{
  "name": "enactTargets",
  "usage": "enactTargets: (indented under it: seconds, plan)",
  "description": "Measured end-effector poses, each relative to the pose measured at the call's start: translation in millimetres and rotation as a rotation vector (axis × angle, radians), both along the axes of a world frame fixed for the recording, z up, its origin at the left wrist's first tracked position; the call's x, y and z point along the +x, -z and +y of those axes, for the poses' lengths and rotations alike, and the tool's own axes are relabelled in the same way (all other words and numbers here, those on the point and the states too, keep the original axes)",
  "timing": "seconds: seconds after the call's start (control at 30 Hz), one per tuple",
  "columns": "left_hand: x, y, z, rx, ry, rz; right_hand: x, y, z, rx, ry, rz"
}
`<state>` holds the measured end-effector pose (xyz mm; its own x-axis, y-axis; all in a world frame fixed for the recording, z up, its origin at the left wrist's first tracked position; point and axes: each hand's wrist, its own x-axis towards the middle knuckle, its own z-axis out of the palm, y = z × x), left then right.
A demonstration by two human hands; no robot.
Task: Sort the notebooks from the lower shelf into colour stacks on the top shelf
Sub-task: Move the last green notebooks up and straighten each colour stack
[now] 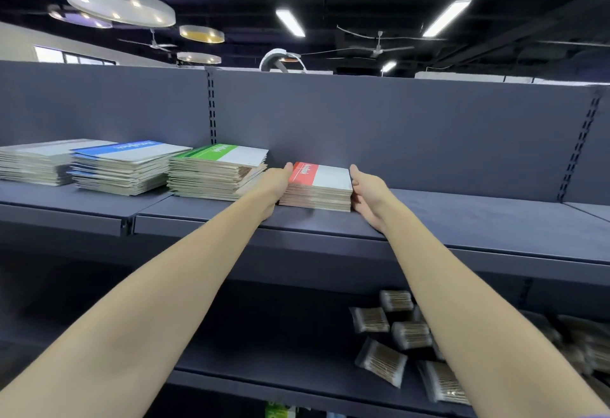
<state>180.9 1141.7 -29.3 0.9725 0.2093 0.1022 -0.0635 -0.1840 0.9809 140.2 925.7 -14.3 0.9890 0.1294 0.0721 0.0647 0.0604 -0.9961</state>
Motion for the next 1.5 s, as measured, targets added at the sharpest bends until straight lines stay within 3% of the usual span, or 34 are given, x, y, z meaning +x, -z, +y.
enactTargets:
  seconds: [0.1,0.3,0.47,0.63,0.93,1.13,1.5]
  plan:
    - [-15.4,-7.0,-9.5,0.009,0.022,0.041,-1.4,-1.6,0.8,-0.077,-0.053,-0.006]
    - [-20.1,-8.9,-11.1,-0.18,0.029,0.029,-3.2,-1.5,3.9,-0.154,-0.134,-0.025]
    - [-11.8,-4.3,-9.1,-0.057,0.043,0.017,22.1,8.1,0.1,-0.074,0.004,-0.011]
    - [-7.5,-3.5,-8.4,0.053,0.076,0.024,-3.3,-1.6,6.4,-0.11,-0.069,-0.033]
    - [-10.5,-5.6,-12.2,0.042,0.052,0.0,-7.0,-2.5,2.1,-0.104,-0.094,-0.036]
    - [-10.0,-5.3,-13.9,0.09,-0.007,-0.062,14.9,4.7,5.9,-0.164,0.053,-0.051]
    - [-1.0,-1.8,-12.9,0.187,0.026,-0.101,15.0,6.6,7.6,-0.375,0.056,-0.112]
